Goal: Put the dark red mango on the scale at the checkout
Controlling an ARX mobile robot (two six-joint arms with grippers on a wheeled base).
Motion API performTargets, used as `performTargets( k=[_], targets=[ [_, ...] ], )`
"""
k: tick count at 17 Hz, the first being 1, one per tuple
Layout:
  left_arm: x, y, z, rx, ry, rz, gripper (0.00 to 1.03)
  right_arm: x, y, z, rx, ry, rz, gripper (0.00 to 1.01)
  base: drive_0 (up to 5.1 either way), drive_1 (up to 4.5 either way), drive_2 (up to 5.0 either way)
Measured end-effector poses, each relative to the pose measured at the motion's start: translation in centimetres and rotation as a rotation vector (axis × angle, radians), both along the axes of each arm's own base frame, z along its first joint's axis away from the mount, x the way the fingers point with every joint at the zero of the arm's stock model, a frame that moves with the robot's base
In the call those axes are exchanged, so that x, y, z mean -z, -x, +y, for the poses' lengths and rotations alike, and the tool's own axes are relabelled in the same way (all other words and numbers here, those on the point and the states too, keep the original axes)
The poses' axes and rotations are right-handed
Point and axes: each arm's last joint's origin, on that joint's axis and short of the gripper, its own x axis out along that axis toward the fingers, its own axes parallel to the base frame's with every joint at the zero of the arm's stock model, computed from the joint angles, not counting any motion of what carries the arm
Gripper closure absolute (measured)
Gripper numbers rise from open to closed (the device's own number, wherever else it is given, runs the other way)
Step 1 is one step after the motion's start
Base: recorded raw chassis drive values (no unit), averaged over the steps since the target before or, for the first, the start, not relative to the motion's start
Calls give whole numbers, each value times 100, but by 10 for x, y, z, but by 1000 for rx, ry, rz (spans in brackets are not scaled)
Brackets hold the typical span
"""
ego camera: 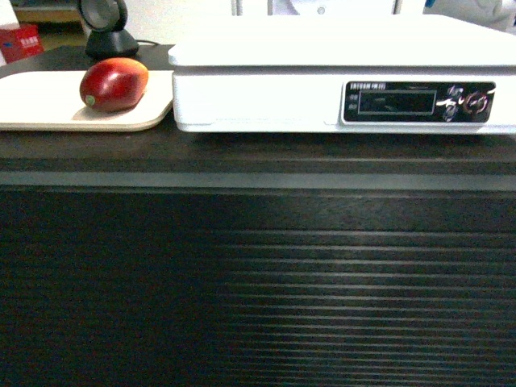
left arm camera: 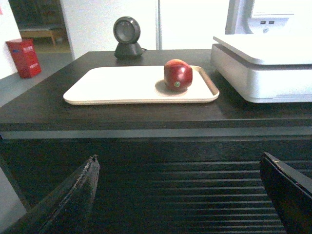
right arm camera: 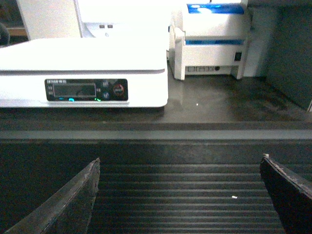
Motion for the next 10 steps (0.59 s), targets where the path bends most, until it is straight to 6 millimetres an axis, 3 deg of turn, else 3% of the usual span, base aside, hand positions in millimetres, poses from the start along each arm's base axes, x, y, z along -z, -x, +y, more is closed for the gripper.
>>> performTargets(
  k=[10],
  targets=[
    [0,0,0,0,1,2,5,0,0,0,2,-1,3,3,0,0,0]
  ],
)
